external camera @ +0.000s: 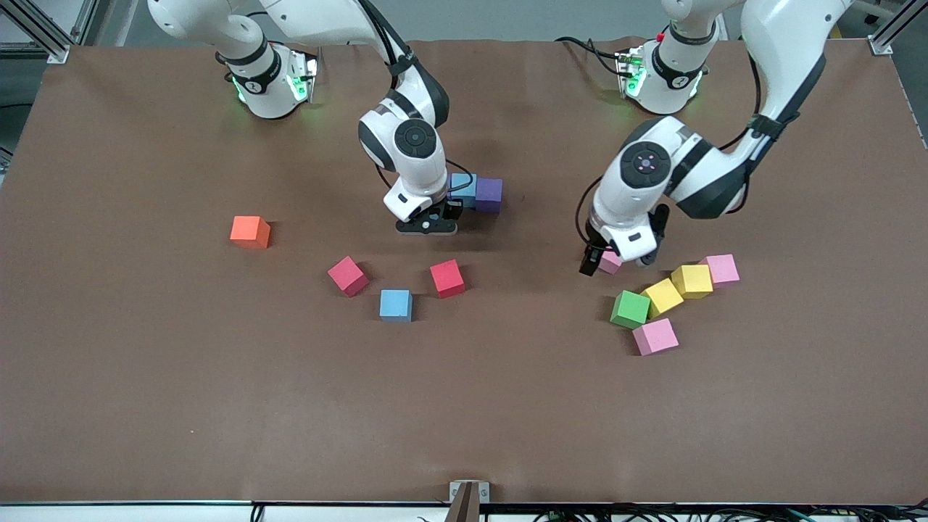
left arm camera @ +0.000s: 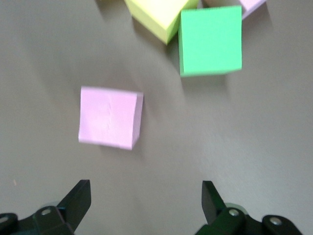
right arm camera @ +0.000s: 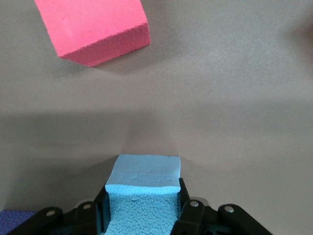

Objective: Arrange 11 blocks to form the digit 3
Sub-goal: 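Reach the left gripper to a pink cube while the right gripper carries blue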

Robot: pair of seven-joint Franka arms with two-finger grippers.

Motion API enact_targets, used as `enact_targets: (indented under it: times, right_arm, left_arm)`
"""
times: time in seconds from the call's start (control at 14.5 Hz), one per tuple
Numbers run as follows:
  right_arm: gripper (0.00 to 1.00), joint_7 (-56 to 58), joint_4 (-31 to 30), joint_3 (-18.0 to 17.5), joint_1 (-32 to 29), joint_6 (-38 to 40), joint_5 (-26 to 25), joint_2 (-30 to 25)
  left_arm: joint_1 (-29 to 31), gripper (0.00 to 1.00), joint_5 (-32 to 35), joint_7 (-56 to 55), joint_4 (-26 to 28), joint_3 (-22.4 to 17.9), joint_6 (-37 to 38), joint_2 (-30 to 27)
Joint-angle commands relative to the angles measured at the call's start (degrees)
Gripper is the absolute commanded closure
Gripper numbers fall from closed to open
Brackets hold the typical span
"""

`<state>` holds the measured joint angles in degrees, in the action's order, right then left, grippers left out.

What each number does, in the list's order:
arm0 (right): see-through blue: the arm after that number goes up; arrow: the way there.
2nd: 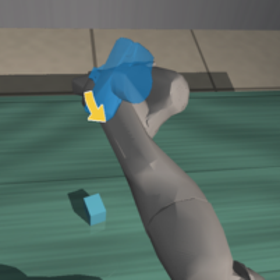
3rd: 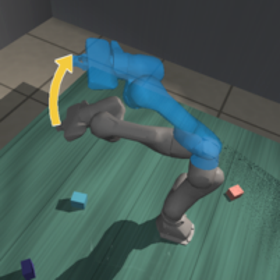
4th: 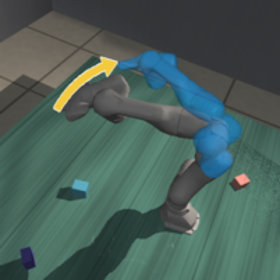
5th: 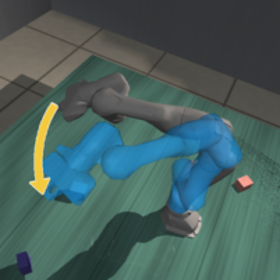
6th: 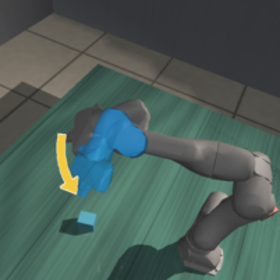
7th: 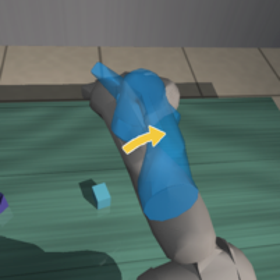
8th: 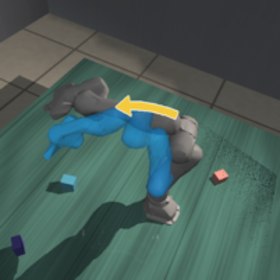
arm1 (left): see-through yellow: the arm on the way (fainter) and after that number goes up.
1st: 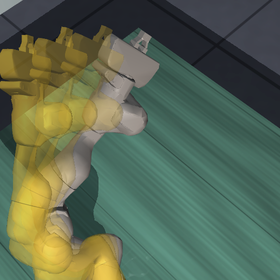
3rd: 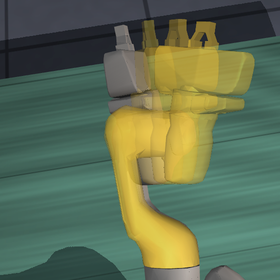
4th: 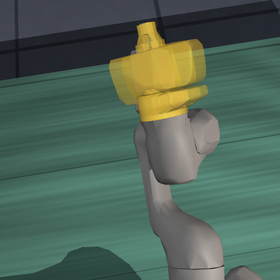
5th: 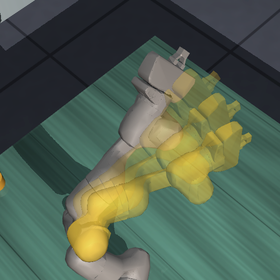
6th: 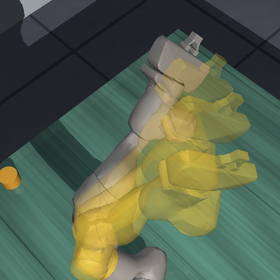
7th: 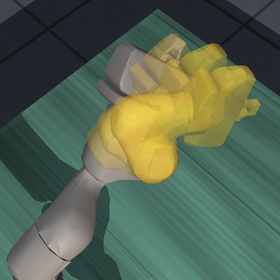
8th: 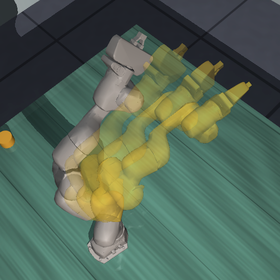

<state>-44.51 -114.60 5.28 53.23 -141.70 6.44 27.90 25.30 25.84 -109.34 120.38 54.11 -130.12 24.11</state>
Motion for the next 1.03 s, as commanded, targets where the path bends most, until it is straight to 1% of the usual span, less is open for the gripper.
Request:
enact_targets:
  times: [0.0,0.07,0.28,0.48,0.76,0.96]
  right_arm:
    - [0.81,-1.11,0.87,-0.27,1.35,-1.29,1.21,2.51]
    - [0.81,-1.02,0.7,-0.19,1.44,-1.29,1.21,2.51]
    - [0.81,-0.4,0.52,-0.19,1.62,-1.29,1.21,2.51]
    - [0.81,0.12,0.52,-0.19,1.62,-1.03,1.12,2.51]
    - [0.81,1.44,-0.27,-0.19,1.62,-0.85,1.12,2.43]
    - [0.81,1.44,-0.36,-0.19,1.62,-0.77,1.12,2.43]
  left_arm:
    - [2.82,0.0,-0.44,5.36,1.87,0.91,-0.13,-0.91]
    - [3.61,0.0,-0.18,6.41,2.39,0.83,-0.65,-0.74]
    - [6.24,0.0,3.77,7.04,3.63,0.82,-3.11,0.49]
    - [6.86,0.0,5.62,7.13,5.91,0.82,-4.17,1.02]
    - [7.39,0.0,8.44,5.64,9.69,0.65,-10.05,1.64]
    - [8.27,0.0,10.1,5.55,11.01,0.04,-11.64,1.99]
